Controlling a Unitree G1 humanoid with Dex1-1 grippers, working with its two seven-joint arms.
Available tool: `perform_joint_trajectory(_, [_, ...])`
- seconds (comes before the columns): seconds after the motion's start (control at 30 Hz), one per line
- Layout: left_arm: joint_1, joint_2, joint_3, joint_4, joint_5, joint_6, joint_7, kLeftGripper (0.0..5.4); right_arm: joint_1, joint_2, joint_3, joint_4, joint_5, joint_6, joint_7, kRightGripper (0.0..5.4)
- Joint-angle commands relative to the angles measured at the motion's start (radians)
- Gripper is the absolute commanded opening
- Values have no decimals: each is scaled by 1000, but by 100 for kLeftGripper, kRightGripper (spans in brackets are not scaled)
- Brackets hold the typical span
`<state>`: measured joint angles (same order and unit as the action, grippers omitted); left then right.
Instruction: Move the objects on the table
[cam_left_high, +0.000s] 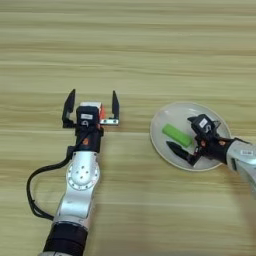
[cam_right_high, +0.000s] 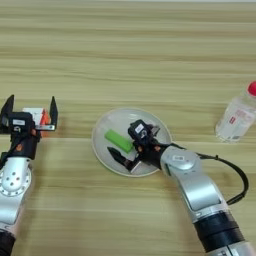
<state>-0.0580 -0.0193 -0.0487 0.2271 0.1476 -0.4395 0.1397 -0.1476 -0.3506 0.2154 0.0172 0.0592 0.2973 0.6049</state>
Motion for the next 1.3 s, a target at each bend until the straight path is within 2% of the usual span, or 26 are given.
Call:
perform_joint_trajectory(0.03, [7,-6,-5,-13,9,17,5,539,-17,-1,10,8,3,29,18,540])
perform_joint_trajectory(0.33, [9,-9,-6,-18,14,19,9,539,-19,1,11,5,21,101,42,540])
perform_joint_trajectory(0.5, [9,-10,-6,-18,15,20,11,539,-25,-5,18,26,12,106,38,540])
perform_joint_trajectory(1.3, [9,-9,-7,-21,18,21,17,540,-26,-5,16,40,11,98,32,291])
